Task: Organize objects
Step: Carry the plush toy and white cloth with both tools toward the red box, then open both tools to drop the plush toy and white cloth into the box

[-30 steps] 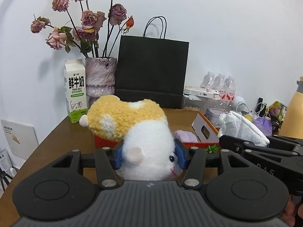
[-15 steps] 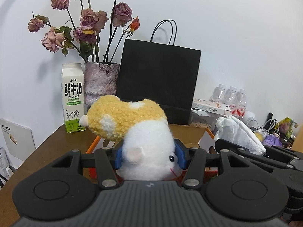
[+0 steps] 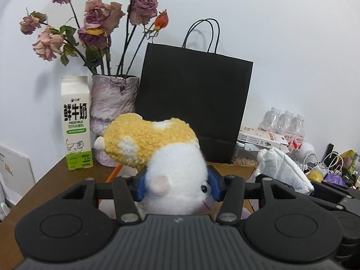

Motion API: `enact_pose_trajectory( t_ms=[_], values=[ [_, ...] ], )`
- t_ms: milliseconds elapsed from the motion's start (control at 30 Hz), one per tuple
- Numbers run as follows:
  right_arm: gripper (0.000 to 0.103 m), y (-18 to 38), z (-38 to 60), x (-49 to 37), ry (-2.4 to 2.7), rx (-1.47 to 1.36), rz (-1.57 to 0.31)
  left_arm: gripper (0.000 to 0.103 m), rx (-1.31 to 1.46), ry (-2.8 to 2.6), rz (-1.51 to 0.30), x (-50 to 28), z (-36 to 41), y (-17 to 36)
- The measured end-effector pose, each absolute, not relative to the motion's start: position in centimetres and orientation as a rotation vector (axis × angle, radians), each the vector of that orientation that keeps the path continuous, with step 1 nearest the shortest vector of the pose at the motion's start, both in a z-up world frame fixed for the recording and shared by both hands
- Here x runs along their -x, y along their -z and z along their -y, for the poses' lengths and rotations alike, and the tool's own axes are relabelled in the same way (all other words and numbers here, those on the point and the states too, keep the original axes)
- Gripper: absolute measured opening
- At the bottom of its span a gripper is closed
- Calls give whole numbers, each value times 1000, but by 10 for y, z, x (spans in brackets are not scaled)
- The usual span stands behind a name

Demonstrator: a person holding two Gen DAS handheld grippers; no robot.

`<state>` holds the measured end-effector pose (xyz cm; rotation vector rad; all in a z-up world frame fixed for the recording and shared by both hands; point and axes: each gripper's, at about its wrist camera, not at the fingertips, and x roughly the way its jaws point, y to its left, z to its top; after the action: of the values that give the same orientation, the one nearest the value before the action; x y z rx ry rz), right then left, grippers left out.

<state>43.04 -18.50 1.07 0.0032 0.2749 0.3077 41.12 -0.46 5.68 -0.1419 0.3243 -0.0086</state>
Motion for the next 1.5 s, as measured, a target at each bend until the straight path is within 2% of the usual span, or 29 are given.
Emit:
enact_pose_trajectory(
  t_ms=[400, 567, 600, 633, 667, 700, 733, 800, 900, 1500],
  values=[
    [29, 10, 173, -482, -295, 42, -348, 54, 111, 16, -346, -463, 6, -43],
    [35, 22, 170, -498, -283, 59, -389, 56, 90, 16, -376, -480, 6, -32],
    [42, 24, 170, -500, -283, 62, -403, 58, 90, 20, -380, -482, 5, -31],
    [54, 27, 170, -502, -279, 65, -415, 61, 89, 15, -379, -483, 4, -30],
    [60, 28, 170, -504, -273, 69, -420, 75, 87, 12, -373, -483, 3, -29],
    [72, 30, 170, -504, -264, 74, -425, 95, 88, 7, -364, -482, 2, -29],
    [86, 31, 170, -505, -254, 75, -429, 102, 93, -12, -347, -480, 1, -29],
    [96, 31, 171, -504, -235, 72, -421, 103, 87, -41, -324, -479, 1, -30],
    [103, 30, 173, -504, -204, 71, -427, 103, 86, -42, -337, -481, 0, -30],
    [103, 13, 172, -485, -214, 86, -405, 103, 88, -42, -329, -464, -1, -45]
  ],
)
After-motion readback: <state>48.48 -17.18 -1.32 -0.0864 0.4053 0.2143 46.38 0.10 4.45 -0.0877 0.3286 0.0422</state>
